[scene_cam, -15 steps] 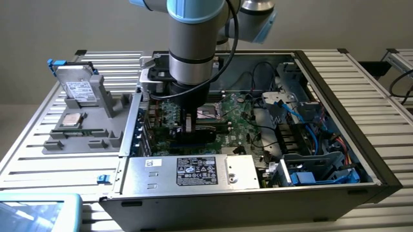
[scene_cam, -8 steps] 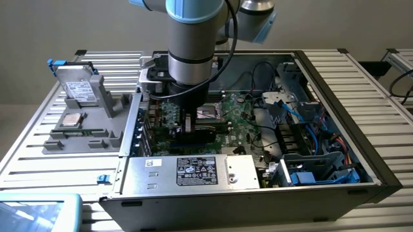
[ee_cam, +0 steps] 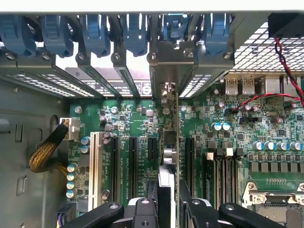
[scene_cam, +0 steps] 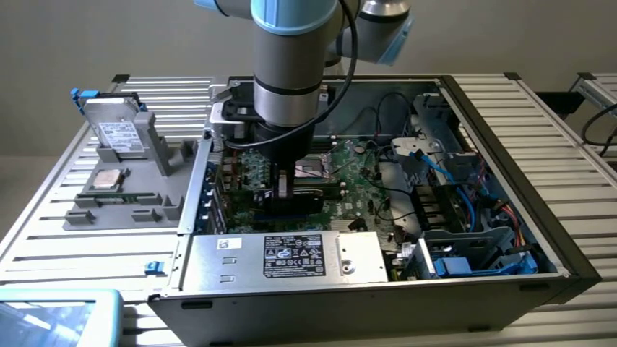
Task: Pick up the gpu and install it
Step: 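Insert the gpu into the slot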
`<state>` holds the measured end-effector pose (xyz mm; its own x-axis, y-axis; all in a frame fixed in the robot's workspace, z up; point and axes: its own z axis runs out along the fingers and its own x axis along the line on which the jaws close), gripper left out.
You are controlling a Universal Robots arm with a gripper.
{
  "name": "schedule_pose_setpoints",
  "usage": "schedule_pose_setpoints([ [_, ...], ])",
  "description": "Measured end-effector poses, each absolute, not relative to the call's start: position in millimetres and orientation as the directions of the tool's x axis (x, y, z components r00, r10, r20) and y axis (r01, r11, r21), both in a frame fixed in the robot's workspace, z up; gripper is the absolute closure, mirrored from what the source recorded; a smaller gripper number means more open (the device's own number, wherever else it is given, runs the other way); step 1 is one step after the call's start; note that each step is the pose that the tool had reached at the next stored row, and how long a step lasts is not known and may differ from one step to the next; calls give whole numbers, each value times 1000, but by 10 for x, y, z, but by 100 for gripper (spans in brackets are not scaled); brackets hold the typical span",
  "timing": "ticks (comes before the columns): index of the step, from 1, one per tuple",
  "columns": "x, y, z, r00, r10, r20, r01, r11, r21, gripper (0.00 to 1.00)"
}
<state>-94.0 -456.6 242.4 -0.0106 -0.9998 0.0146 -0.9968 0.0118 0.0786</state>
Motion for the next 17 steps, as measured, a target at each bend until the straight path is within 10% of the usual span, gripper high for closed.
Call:
schedule_pose_setpoints([
  [17,-950,-4556,2421,-11,-1000,14,-997,12,78,72],
])
